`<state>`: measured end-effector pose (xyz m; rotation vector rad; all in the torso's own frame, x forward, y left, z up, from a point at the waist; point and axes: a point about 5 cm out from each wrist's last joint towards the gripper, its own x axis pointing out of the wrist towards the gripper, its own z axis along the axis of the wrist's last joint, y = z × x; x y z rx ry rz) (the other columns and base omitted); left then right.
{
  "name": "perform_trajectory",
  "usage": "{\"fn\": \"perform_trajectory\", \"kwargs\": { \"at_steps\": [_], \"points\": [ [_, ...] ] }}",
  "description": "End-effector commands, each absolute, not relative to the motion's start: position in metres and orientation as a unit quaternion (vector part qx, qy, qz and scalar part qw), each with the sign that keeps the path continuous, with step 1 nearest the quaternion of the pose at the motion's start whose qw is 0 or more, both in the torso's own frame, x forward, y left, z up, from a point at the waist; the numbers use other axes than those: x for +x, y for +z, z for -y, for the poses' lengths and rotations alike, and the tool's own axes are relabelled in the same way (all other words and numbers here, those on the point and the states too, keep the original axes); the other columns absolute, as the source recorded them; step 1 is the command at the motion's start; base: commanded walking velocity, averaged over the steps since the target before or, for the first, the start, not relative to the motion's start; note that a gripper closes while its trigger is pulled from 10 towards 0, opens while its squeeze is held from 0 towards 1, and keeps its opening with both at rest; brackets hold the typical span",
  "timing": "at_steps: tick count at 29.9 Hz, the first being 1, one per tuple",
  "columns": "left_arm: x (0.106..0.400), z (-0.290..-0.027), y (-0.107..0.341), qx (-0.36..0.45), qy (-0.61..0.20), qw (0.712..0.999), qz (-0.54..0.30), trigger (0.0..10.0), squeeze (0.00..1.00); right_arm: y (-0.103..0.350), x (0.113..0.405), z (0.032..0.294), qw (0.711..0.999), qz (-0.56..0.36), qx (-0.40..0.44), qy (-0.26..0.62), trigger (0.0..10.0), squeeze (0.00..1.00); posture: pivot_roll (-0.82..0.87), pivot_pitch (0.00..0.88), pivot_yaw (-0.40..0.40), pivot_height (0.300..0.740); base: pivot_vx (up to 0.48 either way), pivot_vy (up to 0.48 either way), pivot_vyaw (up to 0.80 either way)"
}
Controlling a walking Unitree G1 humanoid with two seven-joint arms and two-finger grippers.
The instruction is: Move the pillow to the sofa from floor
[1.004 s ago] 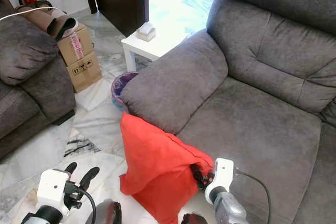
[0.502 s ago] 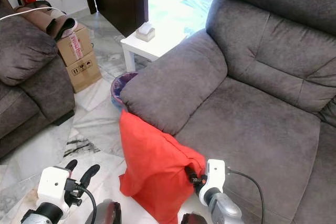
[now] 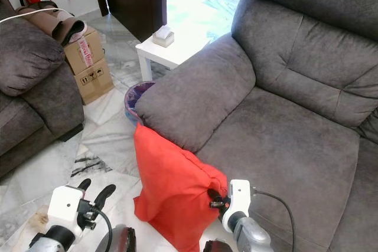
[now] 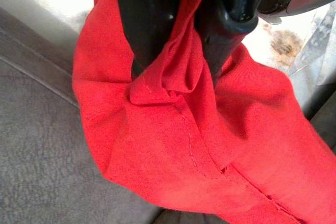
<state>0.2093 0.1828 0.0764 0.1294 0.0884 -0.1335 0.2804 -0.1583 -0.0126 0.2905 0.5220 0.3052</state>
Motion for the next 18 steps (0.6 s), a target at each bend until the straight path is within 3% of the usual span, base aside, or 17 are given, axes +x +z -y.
{"fn": "perform_trajectory", "kwargs": {
  "at_steps": [1, 18],
  "points": [
    [0.207, -0.183, 0.072, 0.069, -0.064, 0.994, -0.052, 10.0, 0.0, -0.014, 0.278, 0.159, 0.945, -0.254, 0.145, 0.146, 0.0, 0.0, 0.19, 0.124, -0.066, 0.638, 0.0, 0.0, 0.0],
    [0.222, -0.178, 0.065, 0.062, -0.069, 0.995, -0.045, 10.0, 0.0, -0.018, 0.271, 0.155, 0.946, -0.241, 0.151, 0.156, 0.0, 0.0, 0.15, 0.075, -0.061, 0.638, 0.0, 0.0, 0.0]
  ]
}}
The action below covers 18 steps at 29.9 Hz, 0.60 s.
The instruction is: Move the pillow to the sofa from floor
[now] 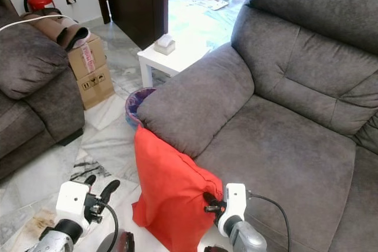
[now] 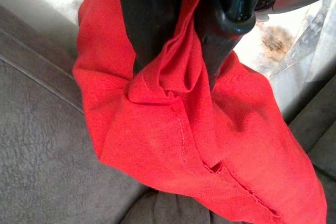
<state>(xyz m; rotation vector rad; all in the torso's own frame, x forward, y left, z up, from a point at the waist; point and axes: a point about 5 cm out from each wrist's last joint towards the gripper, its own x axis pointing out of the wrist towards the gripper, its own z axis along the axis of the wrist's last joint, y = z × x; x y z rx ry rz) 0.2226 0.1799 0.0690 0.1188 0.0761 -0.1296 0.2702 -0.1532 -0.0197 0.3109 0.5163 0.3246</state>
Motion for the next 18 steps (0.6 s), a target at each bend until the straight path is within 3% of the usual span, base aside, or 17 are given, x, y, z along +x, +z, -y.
{"fn": "perform_trajectory", "kwargs": {
  "at_steps": [1, 8, 9, 10, 11, 18],
  "points": [
    [0.223, -0.178, 0.065, 0.062, -0.069, 0.995, -0.044, 10.0, 0.0, -0.019, 0.27, 0.154, 0.946, -0.242, 0.149, 0.158, 0.0, 0.0, 0.15, 0.073, -0.06, 0.638, 0.0, 0.0, 0.0],
    [0.224, -0.179, 0.062, 0.062, -0.071, 0.995, -0.046, 10.0, 0.0, -0.017, 0.272, 0.162, 0.957, -0.237, 0.113, 0.127, 0.0, 0.0, 0.15, 0.06, -0.052, 0.638, 0.0, 0.0, 0.0],
    [0.224, -0.178, 0.061, 0.063, -0.074, 0.994, -0.047, 10.0, 0.0, -0.016, 0.273, 0.164, 0.962, -0.234, 0.08, 0.117, 5.1, 0.0, 0.15, 0.058, -0.049, 0.638, 0.0, 0.0, 0.0],
    [0.225, -0.178, 0.061, 0.063, -0.076, 0.994, -0.047, 10.0, 0.0, -0.016, 0.274, 0.164, 0.964, -0.233, 0.062, 0.111, 5.1, 0.0, 0.15, 0.057, -0.047, 0.638, 0.0, 0.0, 0.0],
    [0.226, -0.179, 0.061, 0.063, -0.078, 0.994, -0.047, 10.0, 0.0, -0.015, 0.277, 0.168, 0.963, -0.239, 0.091, 0.088, 10.0, 0.0, 0.14, 0.055, -0.041, 0.638, 0.0, 0.0, 0.0],
    [0.226, -0.18, 0.058, 0.065, -0.088, 0.992, -0.054, 10.0, 0.0, -0.009, 0.278, 0.172, 0.971, -0.201, 0.091, 0.089, 10.0, 0.0, 0.11, 0.056, -0.021, 0.643, 0.0, 0.0, 0.0]
  ]
}}
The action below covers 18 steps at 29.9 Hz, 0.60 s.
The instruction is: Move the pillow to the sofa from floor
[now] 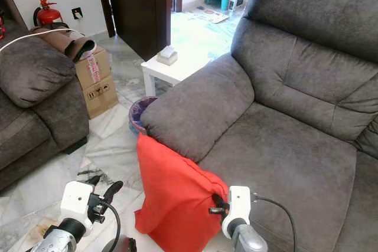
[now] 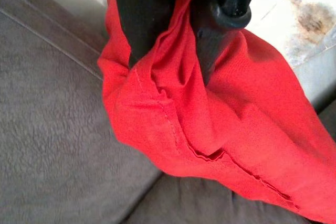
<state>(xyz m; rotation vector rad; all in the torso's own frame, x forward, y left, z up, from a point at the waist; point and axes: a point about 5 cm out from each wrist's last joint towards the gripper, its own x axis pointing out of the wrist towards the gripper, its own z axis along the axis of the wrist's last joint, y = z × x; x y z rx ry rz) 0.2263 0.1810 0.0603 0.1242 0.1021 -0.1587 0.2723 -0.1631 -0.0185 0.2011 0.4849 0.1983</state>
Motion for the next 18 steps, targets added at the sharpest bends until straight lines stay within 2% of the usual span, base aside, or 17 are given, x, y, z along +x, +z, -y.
{"fn": "perform_trajectory", "kwargs": {
  "at_steps": [1, 8, 18],
  "points": [
    [0.226, -0.179, 0.058, 0.064, -0.091, 0.992, -0.054, 10.0, 0.0, -0.009, 0.277, 0.173, 0.972, -0.198, 0.094, 0.084, 10.0, 0.0, 0.11, 0.055, -0.02, 0.648, 0.0, 0.0, 0.0],
    [0.228, -0.176, 0.057, 0.064, -0.105, 0.991, -0.053, 10.0, 0.0, -0.019, 0.264, 0.168, 0.968, -0.212, 0.088, 0.1, 10.0, 0.0, 0.1, 0.044, -0.007, 0.693, 0.0, 0.0, 0.0],
    [0.229, -0.18, 0.057, 0.07, -0.112, 0.99, -0.053, 10.0, 0.0, -0.016, 0.266, 0.173, 0.971, -0.198, 0.099, 0.086, 10.0, 0.0, 0.1, 0.021, 0.007, 0.74, 0.0, 0.0, 0.0]
  ]
}}
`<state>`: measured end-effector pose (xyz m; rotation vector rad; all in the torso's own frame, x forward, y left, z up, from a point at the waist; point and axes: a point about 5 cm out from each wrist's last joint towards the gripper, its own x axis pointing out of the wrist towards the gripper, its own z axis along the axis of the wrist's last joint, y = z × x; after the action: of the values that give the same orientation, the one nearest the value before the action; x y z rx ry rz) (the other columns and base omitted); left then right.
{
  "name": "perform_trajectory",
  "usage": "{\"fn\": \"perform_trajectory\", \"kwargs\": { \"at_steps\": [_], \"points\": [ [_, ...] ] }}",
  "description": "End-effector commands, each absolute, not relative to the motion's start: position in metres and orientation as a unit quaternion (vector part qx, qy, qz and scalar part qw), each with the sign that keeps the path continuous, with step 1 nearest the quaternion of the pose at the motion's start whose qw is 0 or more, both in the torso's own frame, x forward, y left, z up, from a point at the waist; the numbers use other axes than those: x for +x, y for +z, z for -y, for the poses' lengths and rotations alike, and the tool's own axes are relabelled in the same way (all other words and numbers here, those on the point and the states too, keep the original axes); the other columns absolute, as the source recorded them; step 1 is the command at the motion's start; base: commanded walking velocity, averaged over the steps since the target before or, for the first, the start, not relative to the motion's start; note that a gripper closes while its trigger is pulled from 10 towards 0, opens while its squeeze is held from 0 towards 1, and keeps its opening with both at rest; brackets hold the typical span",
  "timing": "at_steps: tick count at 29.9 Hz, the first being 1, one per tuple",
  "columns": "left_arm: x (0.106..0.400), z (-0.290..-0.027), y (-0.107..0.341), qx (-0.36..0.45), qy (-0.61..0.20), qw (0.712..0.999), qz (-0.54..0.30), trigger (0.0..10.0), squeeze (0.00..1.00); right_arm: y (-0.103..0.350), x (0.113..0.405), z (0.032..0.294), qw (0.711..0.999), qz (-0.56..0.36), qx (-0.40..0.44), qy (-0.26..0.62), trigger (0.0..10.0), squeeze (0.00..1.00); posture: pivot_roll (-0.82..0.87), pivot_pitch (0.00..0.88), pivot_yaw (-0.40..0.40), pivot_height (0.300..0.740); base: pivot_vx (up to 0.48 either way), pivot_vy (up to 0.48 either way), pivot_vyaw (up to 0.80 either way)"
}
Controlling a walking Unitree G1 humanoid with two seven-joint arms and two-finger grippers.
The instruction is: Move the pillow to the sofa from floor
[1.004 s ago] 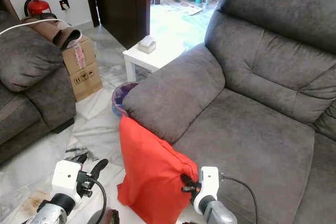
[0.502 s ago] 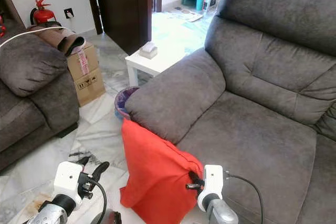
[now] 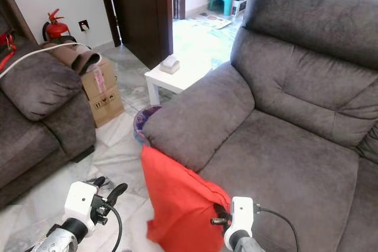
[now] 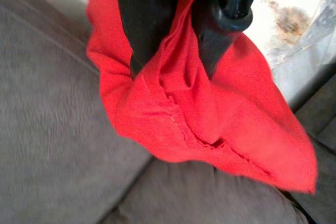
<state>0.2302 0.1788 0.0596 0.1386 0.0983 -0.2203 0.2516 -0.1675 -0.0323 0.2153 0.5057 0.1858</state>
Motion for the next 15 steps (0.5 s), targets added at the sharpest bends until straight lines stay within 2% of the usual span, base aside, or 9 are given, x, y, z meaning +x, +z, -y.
{"fn": "perform_trajectory", "kwargs": {
  "at_steps": [1, 6, 8, 15],
  "points": [
    [0.23, -0.18, 0.058, 0.07, -0.113, 0.99, -0.053, 10.0, 0.0, -0.016, 0.267, 0.173, 0.972, -0.197, 0.099, 0.086, 10.0, 0.0, 0.11, 0.019, 0.007, 0.74, 0.0, 0.0, 0.0],
    [0.233, -0.181, 0.059, 0.072, -0.114, 0.99, -0.05, 10.0, 0.0, -0.008, 0.275, 0.178, 0.974, -0.187, 0.09, 0.086, 10.0, 0.0, 0.11, 0.017, 0.012, 0.74, 0.0, 0.0, 0.0],
    [0.232, -0.181, 0.059, 0.073, -0.119, 0.989, -0.054, 10.0, 0.0, -0.005, 0.278, 0.178, 0.975, -0.187, 0.06, 0.1, 10.0, 0.0, 0.11, 0.02, 0.014, 0.74, 0.0, 0.0, 0.0],
    [0.231, -0.184, 0.056, 0.076, -0.148, 0.983, -0.075, 10.0, 0.0, 0.0, 0.282, 0.165, 0.958, -0.193, -0.011, 0.212, 10.0, 0.0, 0.11, 0.036, 0.022, 0.74, 0.0, 0.0, 0.0]
  ]
}}
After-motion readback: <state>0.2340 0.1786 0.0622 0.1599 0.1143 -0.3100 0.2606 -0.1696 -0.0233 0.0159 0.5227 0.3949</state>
